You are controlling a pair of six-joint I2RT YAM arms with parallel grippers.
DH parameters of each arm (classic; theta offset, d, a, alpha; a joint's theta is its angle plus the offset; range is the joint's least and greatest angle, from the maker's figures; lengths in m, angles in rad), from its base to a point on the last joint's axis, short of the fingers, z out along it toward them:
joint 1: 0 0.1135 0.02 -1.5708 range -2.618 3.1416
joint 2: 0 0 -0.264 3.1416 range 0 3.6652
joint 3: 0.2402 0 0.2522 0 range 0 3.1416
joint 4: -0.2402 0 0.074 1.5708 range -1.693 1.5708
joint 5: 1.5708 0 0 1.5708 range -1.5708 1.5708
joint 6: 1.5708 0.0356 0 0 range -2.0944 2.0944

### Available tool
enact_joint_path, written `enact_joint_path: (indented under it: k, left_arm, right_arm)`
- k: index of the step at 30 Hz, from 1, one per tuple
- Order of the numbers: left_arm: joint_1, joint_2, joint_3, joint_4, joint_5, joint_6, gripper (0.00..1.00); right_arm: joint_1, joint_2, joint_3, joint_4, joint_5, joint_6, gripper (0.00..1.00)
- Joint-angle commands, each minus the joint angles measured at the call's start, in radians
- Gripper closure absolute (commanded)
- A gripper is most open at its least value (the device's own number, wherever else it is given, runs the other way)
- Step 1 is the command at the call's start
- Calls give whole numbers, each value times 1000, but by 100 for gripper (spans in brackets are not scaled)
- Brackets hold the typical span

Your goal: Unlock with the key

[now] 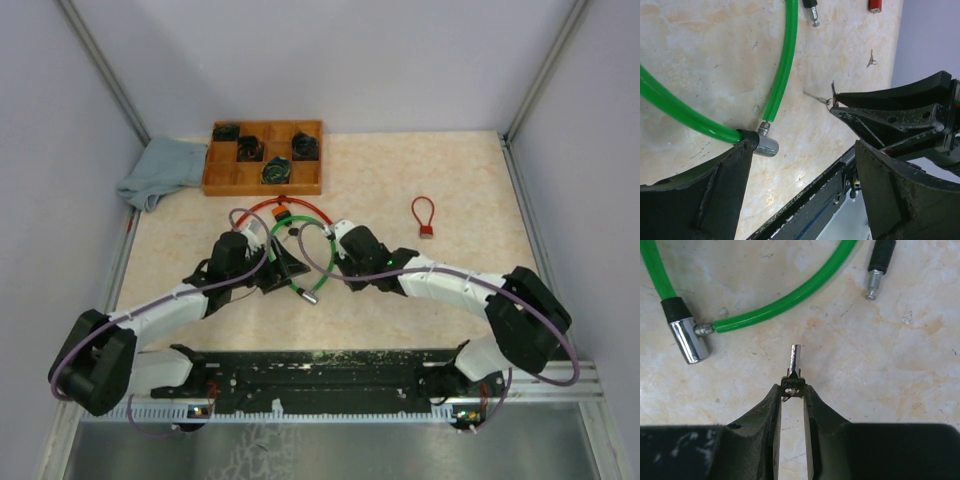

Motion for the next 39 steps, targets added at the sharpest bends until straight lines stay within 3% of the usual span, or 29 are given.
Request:
enact_joint_path:
  k: [1,21,27,34,36,39]
  left_arm:
    - [-10,39,38,104,57,-29,13]
    - [-88,289,137,288,90,-119,38]
    - [-96,309,143,295,85,-122,55]
    - [-103,307,159,290,89,-101,90]
    - [-104,300,170,272,86,-76,100]
    - [-106,268,181,247,68,-13,100]
  right_arm:
    - [49,-58,-24,131,15,-23,98]
    - [133,-126,-74,286,7,-27,98]
    - [143,-136,-81,300,15,-27,98]
    - [146,-139,-86,313,26,-25,97]
    - [146,-140,-84,311,24,-24,93]
    - [145,-165,-91,302,16,-14,82]
